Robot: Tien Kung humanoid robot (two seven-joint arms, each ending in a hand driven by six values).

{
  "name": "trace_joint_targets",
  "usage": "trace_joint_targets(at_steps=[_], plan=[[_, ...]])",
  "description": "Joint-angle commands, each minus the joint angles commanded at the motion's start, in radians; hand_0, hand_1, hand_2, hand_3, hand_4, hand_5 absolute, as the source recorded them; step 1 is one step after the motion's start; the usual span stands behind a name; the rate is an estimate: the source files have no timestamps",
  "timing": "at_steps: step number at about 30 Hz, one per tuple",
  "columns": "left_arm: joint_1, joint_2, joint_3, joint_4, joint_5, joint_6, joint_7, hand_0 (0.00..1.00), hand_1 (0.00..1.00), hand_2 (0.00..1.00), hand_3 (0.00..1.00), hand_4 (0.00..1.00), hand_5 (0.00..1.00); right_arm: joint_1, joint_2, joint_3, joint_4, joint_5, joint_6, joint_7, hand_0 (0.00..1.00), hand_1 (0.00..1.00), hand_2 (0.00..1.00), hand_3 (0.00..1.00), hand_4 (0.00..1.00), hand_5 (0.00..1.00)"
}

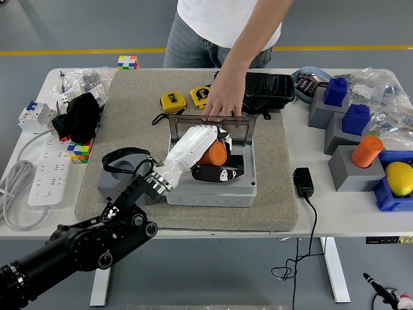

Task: Fetch the battery,place it into the box,close the lid of the box

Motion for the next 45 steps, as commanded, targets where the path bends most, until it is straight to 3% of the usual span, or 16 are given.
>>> trace_joint_targets(at_steps=[21,22,45], plan=[[0.009,0.003,-0.015,0.029,0.003,-0.002,-0.032,0.036,0.002,0.013,0.002,0.812,0.326,-0.003,-0.003,-0.014,0.0,0.009,0.001,0.0,0.941,0.92,0.842,0.821,0.998,0.998],[0.009,0.003,-0.016,0.033,0.001,-0.001,-0.036,0.041,0.002,0.016,0.002,0.857,0.473,-0.004,-0.003,-0.013,0.0,0.008,0.001,0.0,0.941,0.92,0.842,0.821,0.998,0.998],[-0.022,-0.02,-0.012,0.079,-0.034,0.023,-0.108,0.04,0.002,0.017,0.004,0.855,0.47,-0.004,0.007,-0.018,0.0,0.024,0.001,0.001,0.942,0.919,0.84,0.821,0.998,0.998]])
